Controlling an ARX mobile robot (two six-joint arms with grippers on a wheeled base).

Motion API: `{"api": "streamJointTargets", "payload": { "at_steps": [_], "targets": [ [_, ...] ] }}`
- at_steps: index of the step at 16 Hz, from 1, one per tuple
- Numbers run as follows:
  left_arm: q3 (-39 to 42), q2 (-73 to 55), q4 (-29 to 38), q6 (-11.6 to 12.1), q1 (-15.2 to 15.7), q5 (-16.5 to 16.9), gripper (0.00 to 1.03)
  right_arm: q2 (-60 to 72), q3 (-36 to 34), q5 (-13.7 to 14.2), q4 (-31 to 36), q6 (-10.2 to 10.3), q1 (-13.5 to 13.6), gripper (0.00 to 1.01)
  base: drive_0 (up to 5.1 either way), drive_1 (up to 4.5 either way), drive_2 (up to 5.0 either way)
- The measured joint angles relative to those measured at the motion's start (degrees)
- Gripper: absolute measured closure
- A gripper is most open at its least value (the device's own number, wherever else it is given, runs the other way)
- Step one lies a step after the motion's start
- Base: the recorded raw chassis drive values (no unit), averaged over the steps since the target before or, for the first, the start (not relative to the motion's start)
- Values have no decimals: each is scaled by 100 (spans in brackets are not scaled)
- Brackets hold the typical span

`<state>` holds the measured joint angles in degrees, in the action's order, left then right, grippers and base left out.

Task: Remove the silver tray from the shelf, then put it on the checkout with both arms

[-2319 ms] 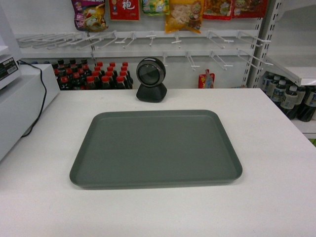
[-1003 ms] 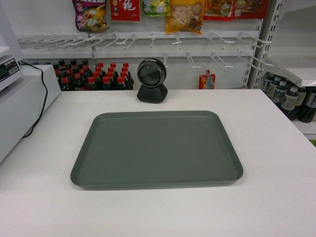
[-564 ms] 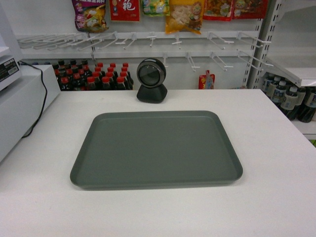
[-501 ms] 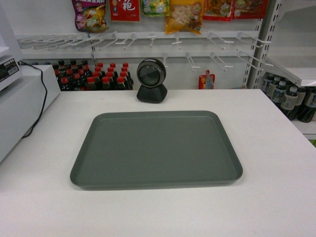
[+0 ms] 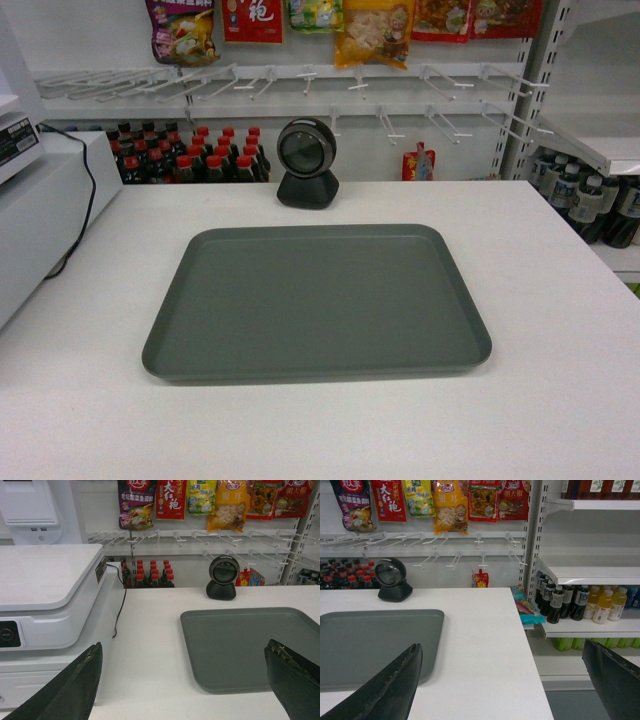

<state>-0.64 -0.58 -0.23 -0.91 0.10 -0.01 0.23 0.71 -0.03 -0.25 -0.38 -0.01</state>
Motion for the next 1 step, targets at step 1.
{"api": "streamJointTargets", "payload": {
  "at_steps": [1],
  "targets": [
    [0, 0, 0, 0, 0, 0, 5, 0, 0, 0, 0, 0, 0, 3, 0, 0, 0]
  ]
}}
